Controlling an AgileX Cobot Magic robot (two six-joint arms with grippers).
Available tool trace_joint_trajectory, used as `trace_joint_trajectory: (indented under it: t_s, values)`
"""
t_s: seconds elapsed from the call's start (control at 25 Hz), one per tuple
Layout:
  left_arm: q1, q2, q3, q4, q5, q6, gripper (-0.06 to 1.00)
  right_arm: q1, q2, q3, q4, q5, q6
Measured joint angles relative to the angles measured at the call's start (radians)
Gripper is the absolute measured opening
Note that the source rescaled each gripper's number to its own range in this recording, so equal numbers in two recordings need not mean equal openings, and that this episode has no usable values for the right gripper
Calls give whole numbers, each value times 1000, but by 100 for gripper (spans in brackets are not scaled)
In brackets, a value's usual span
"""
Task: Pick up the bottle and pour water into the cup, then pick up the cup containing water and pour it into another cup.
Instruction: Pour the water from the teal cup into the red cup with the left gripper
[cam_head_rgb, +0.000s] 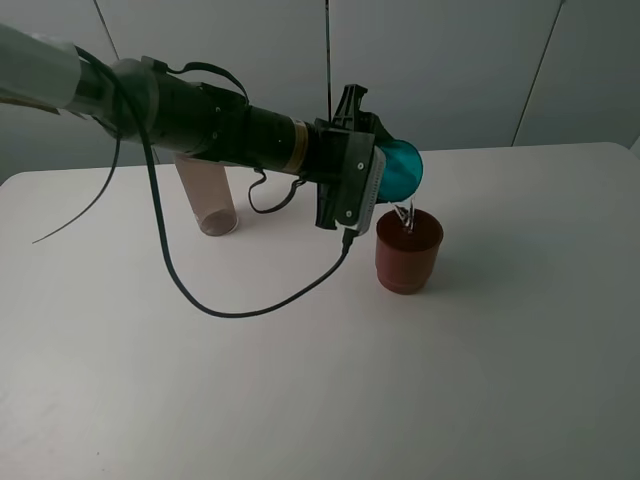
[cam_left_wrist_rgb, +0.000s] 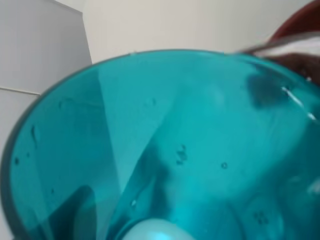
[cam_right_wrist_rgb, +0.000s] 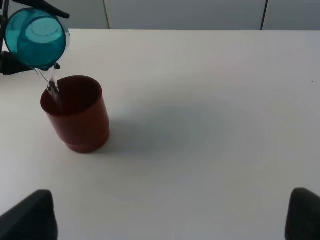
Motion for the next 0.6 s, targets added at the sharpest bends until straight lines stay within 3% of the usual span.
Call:
trace_joint_trajectory:
  t_s: [0.32,0.6]
  values:
    - [0,0,0,-11,1,74,7,0,0,0,0,0,0]
    - [-9,0,0,-73,3,170,7,0,0,0,0,0,0]
